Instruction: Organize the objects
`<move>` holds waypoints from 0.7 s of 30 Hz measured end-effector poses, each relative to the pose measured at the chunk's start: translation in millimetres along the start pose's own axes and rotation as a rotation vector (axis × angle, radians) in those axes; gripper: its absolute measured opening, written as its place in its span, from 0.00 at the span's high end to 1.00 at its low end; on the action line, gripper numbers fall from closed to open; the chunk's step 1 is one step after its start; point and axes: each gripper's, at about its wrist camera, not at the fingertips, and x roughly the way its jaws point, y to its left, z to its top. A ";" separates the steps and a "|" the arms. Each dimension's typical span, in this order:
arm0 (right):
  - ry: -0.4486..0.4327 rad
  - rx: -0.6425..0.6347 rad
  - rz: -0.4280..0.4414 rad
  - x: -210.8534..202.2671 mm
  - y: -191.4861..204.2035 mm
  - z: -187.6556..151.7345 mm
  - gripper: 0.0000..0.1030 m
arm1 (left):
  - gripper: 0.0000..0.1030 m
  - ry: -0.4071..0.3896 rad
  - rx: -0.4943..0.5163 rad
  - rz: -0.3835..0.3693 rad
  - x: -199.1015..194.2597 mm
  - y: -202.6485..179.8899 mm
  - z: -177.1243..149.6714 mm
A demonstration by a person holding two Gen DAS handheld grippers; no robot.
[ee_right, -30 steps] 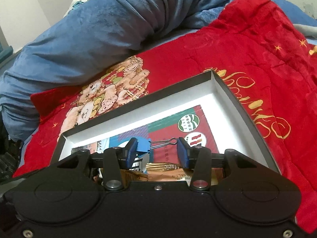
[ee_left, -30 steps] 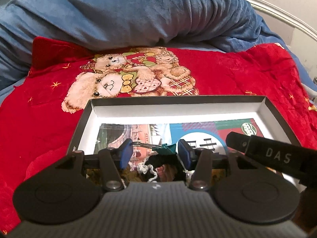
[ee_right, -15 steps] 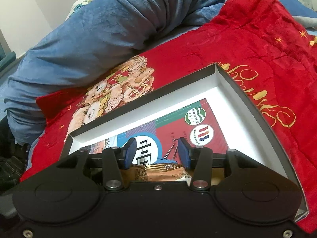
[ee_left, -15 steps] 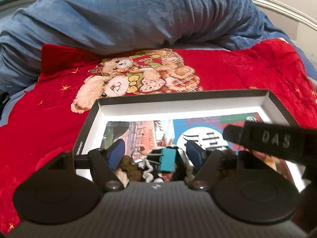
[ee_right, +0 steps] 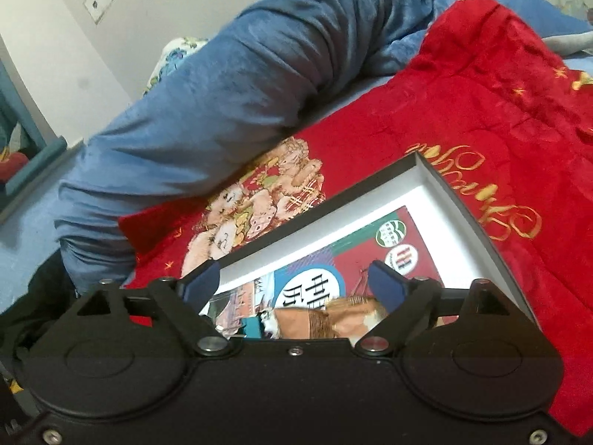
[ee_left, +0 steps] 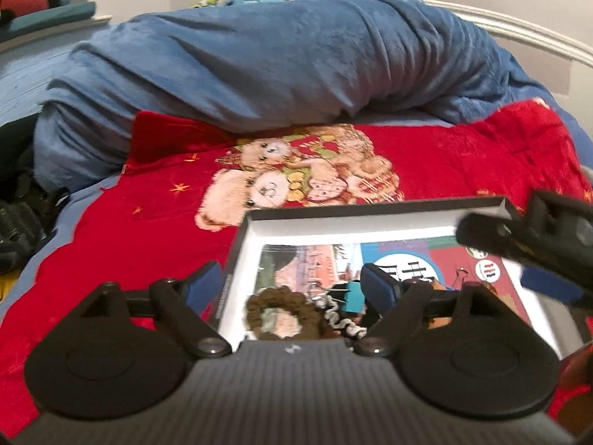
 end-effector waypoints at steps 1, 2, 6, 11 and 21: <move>-0.004 0.002 0.004 -7.1 0.6 -1.1 0.10 | 0.13 0.002 -0.009 0.000 -5.0 3.7 1.5; -0.010 0.001 0.006 -14.7 1.5 -1.8 0.08 | 0.13 0.004 -0.018 0.001 -10.2 6.8 2.8; -0.097 -0.057 -0.056 -48.2 14.3 -4.9 0.08 | 0.13 0.004 -0.030 -0.008 -37.7 17.5 3.8; -0.170 -0.165 -0.155 -76.5 29.6 -12.6 0.03 | 0.12 0.004 -0.015 -0.042 -79.0 30.7 -12.0; -0.100 -0.201 -0.219 -131.9 15.8 -55.8 0.00 | 0.00 0.001 0.124 -0.200 -133.3 27.0 -85.5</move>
